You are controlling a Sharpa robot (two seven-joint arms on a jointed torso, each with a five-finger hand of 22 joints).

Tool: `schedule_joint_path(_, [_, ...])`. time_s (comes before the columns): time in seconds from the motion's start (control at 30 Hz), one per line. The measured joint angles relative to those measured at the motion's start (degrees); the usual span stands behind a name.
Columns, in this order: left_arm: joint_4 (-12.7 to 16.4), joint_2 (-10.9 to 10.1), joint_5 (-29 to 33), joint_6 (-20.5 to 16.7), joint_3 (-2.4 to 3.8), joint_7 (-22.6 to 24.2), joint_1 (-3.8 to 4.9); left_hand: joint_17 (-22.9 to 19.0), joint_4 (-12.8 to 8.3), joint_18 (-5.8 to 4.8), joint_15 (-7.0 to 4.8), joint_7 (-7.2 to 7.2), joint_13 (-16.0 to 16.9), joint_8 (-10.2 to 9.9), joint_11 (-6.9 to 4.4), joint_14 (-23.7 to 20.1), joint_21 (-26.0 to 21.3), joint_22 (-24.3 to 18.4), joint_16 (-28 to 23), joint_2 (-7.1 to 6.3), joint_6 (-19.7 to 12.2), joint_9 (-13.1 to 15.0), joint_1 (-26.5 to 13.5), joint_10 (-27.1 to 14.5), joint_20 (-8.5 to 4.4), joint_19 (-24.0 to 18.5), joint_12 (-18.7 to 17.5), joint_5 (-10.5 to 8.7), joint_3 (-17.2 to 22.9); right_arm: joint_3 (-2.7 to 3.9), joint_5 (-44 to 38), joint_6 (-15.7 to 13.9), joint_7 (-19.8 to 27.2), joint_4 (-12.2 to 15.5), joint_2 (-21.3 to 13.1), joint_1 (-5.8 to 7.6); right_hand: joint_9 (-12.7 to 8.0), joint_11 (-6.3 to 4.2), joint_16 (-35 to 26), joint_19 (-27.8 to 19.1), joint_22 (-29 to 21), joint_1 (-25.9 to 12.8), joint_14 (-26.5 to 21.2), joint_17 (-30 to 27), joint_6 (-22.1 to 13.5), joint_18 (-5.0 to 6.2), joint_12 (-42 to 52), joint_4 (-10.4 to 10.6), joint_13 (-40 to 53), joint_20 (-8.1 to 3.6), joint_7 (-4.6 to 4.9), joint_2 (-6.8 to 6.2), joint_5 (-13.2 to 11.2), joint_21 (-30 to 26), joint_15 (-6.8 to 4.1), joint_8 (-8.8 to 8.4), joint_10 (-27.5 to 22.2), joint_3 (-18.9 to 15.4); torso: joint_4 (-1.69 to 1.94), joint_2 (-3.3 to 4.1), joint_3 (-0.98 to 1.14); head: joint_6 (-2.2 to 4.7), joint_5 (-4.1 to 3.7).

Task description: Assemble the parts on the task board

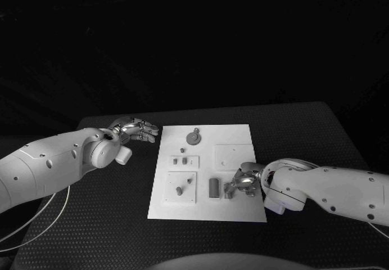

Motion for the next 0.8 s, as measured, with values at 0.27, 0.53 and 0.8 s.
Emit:
schedule_joint_path(0.27, [0.0, -0.03, 0.0, 0.02, 0.0, -0.02, 0.0, -0.01, 0.0, 0.0, 0.0, 0.0, 0.0, 0.0, 0.0, 0.0, 0.0, 0.0, -0.22, 0.0, 0.0, 0.0, 0.0, 0.0, 0.0, 0.0, 0.0, 0.0, 0.0, 0.04, -0.05, 0.29, 0.03, -0.31, 0.16, -0.02, -0.43, 0.0, 0.0, 0.01, 0.0, -1.63, 0.05, -0.18, 0.31, -0.04, 0.0, 0.0, 0.0, 0.0, 0.12, -0.37, 0.0, 0.0, 0.05, 0.3, 0.0, 0.0, 0.01, -0.01, 0.02, -0.1, 0.1])
schedule_joint_path(0.53, [0.01, -0.02, 0.0, 0.03, -0.01, -0.04, 0.0, 0.05, 0.16, 0.0, 0.0, 0.0, 0.01, 0.0, 0.0, 0.0, 0.0, -0.01, -0.22, 0.0, 0.0, 0.0, 0.0, 0.0, 0.0, 0.0, 0.0, 0.0, 0.16, 0.01, -0.12, 0.34, 0.09, -0.56, 0.3, -0.07, -1.09, -0.01, 0.0, 0.63, 0.0, -4.52, -0.14, -0.59, 0.41, -0.37, 0.0, 1.8, -0.06, -0.22, 0.02, -2.66, 0.28, -0.38, -0.13, 0.1, 0.01, 1.15, 0.0, -0.01, 0.03, -0.12, 0.18])
schedule_joint_path(0.8, [0.01, -0.05, 0.0, 0.05, -0.01, -0.07, 0.0, 0.1, 0.16, 0.0, 0.0, 0.0, 0.01, 0.0, 0.0, 0.0, 0.0, 0.04, -0.22, 0.0, 0.0, 0.0, 0.0, 0.0, 0.0, 0.0, 0.0, 0.0, 0.16, 0.01, -0.2, 0.38, 0.17, -0.58, 0.32, -0.1, -1.43, -0.01, -0.22, 0.71, 0.0, -5.89, -0.14, -1.05, 0.28, -0.04, 0.0, 3.57, -0.06, -0.31, 0.15, -5.2, 0.28, -0.66, -0.13, 0.15, 0.01, 1.84, -0.01, -0.01, 0.02, -0.18, 0.24])
